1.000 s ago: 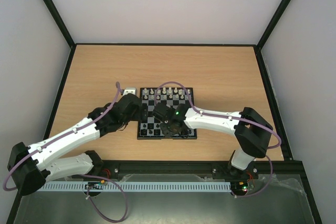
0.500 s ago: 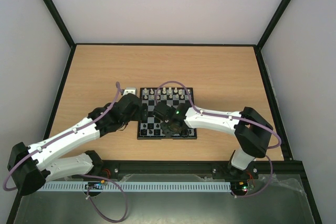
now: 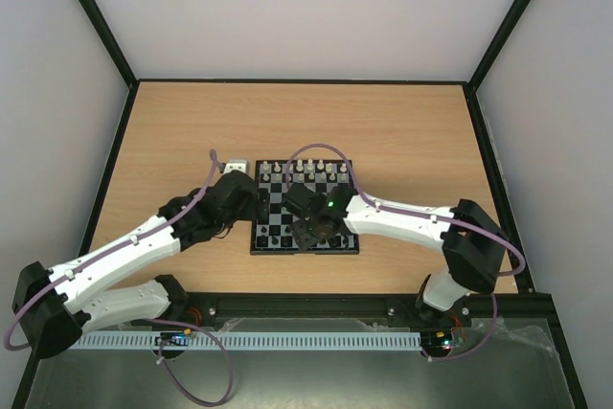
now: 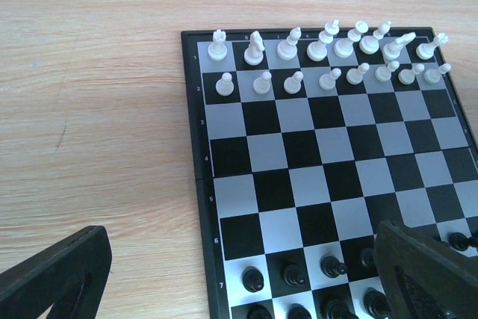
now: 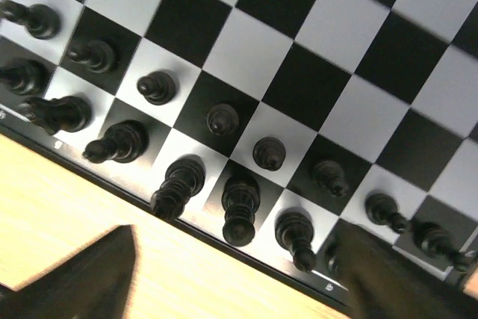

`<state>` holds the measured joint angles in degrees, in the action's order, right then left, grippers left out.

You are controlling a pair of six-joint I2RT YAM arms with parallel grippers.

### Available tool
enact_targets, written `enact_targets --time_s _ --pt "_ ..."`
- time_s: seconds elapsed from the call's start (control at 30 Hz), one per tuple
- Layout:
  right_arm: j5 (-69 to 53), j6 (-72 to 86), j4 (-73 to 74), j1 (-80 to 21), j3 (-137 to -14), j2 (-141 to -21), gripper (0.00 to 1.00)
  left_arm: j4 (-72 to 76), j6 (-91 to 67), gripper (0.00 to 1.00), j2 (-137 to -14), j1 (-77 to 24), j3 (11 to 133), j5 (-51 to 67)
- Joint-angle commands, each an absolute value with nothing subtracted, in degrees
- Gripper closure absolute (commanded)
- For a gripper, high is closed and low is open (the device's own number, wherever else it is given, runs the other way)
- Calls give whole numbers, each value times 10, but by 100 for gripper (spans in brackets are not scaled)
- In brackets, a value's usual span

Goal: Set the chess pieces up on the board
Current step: Adjust the chess piece on the chessboard.

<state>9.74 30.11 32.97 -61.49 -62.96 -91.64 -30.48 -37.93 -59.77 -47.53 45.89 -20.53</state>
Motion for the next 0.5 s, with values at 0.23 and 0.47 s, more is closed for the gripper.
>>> enact_targets --time_s 0.23,0.47 --pt "198 303 384 -566 -731 -844 1 -289 -337 1 -591 -397 536 -281" --pt "245 300 317 -487 -798 -824 1 -177 -319 1 -576 -217 536 -106"
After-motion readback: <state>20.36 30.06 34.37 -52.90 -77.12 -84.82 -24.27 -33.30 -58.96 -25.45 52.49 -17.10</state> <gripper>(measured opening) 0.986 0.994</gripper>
